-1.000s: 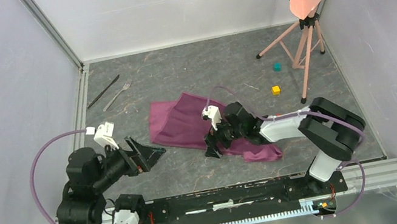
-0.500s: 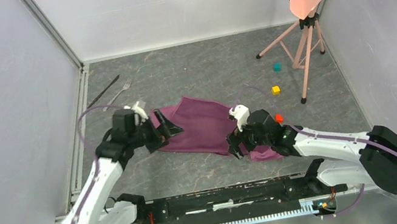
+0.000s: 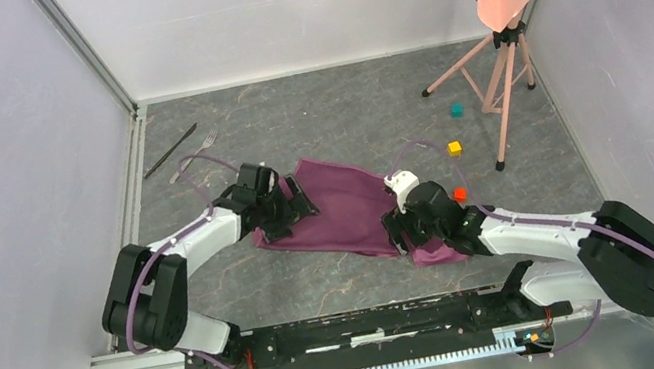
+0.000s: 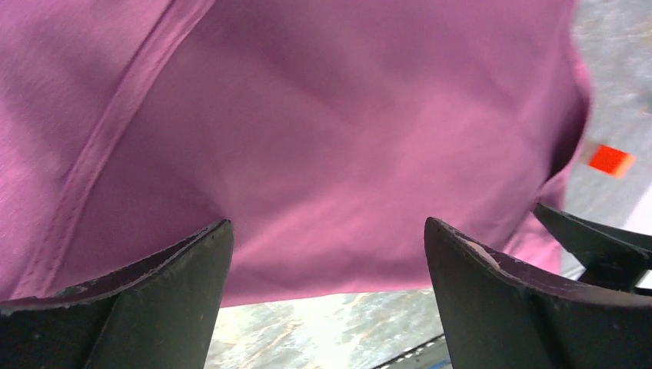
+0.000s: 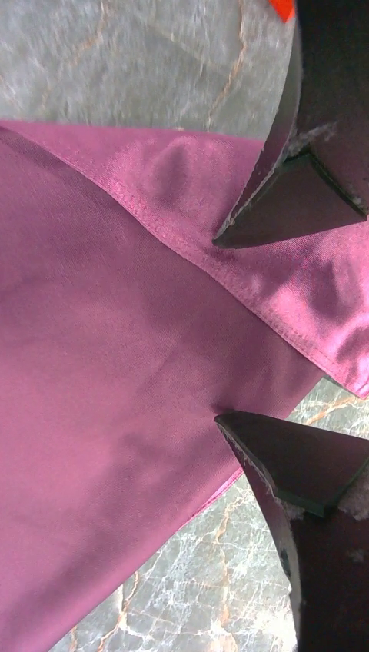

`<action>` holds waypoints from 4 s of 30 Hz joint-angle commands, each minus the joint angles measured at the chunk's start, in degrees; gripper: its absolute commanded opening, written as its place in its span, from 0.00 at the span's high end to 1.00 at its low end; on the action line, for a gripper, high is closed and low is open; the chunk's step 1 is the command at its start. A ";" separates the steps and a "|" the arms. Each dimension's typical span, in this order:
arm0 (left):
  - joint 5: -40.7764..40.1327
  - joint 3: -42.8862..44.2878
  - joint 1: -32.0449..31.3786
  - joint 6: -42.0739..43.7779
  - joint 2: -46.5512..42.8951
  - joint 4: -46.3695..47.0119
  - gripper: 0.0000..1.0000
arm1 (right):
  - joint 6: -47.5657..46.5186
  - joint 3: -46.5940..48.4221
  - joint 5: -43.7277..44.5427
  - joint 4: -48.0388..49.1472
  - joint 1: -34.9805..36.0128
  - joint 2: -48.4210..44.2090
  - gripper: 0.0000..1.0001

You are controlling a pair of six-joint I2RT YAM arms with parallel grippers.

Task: Fold the napkin into a case and place the utensils inside
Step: Pick up the crumpled napkin from the center of the board.

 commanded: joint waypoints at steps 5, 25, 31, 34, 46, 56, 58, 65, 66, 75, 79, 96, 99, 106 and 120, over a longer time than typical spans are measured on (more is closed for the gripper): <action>-9.43 -14.33 -0.87 -7.40 -15.88 -4.67 0.00 | 0.03 3.14 -7.71 6.69 0.97 8.71 0.22; -3.63 -10.46 -0.80 -0.48 -46.86 -17.16 0.00 | 19.02 9.51 12.19 -22.48 18.17 -0.02 0.22; -3.83 -3.47 -0.78 1.34 -45.67 -18.12 0.00 | 24.06 11.22 15.82 -24.12 18.11 1.52 0.34; -2.26 0.21 -0.85 1.61 -44.86 -18.08 0.00 | 26.97 9.42 15.95 -22.48 18.16 0.44 0.44; -3.57 0.83 -0.80 3.14 -47.49 -22.03 0.00 | 30.87 5.73 13.71 -18.77 18.29 6.02 0.45; -8.16 3.60 -0.76 4.62 -42.13 -26.26 0.00 | 25.38 4.66 19.15 -18.29 18.51 6.29 0.94; -10.47 4.92 -0.78 5.42 -39.27 -27.61 0.00 | 22.88 4.70 20.31 -17.88 18.68 3.95 1.00; -22.66 12.74 -0.55 11.46 -23.64 -30.86 0.01 | 11.67 0.40 21.42 -10.63 18.77 -7.89 1.00; -24.65 15.03 -0.49 13.03 -20.13 -31.60 0.04 | 10.33 0.19 21.87 -9.92 18.71 -8.49 1.00; -25.05 35.42 3.76 19.28 12.34 -33.08 0.30 | 9.10 -3.46 17.92 -4.75 18.68 -11.37 1.00; -23.13 41.10 5.31 20.32 21.20 -31.24 0.35 | 8.75 -3.85 16.99 -5.46 18.68 -12.13 1.00; -19.55 43.90 9.16 21.22 34.08 -27.21 0.40 | 8.28 -4.86 18.29 -5.13 17.60 -13.72 1.00; -18.99 43.96 9.48 21.22 35.32 -26.47 0.41 | 8.18 -4.61 18.47 -5.55 17.21 -13.49 1.00; -18.76 44.06 9.44 21.46 37.34 -27.01 0.58 | 8.49 -3.44 19.69 -7.63 16.25 -13.72 1.00; -17.13 43.75 8.86 23.57 13.23 -29.76 0.98 | 1.28 11.86 30.00 -18.17 15.18 -14.66 1.00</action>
